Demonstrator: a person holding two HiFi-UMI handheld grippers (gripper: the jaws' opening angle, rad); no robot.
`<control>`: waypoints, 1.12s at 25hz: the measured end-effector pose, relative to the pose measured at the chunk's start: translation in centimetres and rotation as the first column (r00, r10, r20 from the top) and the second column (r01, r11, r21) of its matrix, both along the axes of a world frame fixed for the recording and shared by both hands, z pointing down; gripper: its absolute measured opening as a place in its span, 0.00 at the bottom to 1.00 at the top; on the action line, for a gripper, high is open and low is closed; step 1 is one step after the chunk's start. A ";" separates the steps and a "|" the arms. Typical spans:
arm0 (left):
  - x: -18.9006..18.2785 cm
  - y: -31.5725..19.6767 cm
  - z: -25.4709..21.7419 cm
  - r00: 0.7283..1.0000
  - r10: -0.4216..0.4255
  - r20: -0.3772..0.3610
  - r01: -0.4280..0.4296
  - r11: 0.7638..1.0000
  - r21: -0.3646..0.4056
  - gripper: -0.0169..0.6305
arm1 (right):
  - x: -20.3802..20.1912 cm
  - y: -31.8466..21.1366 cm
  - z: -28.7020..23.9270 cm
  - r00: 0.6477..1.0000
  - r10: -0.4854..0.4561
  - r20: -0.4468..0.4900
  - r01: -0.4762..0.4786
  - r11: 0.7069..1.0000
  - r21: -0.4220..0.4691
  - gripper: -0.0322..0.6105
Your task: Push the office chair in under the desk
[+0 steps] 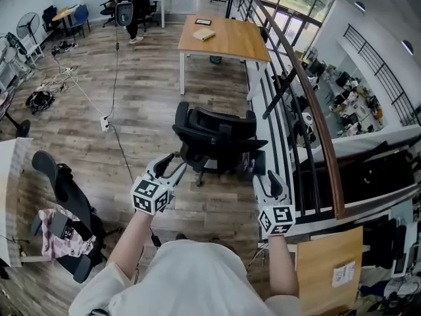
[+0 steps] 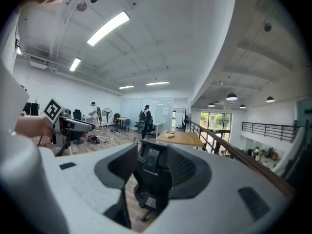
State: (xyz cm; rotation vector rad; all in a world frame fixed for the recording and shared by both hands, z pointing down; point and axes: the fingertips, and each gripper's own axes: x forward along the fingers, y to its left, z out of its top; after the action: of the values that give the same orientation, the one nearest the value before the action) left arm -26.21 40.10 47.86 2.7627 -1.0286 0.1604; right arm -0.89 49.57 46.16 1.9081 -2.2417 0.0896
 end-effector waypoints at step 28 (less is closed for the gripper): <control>4.4 -7.9 3.2 0.997 0.039 0.071 -0.038 0.999 -0.025 0.33 | 3.9 -8.7 4.5 1.000 -0.007 -0.017 0.005 0.993 -0.117 0.32</control>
State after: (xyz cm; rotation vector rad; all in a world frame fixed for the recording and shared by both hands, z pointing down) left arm -21.80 32.25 51.10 2.7749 -0.9838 0.2773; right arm 2.99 40.86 50.67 1.8351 -2.1797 0.1977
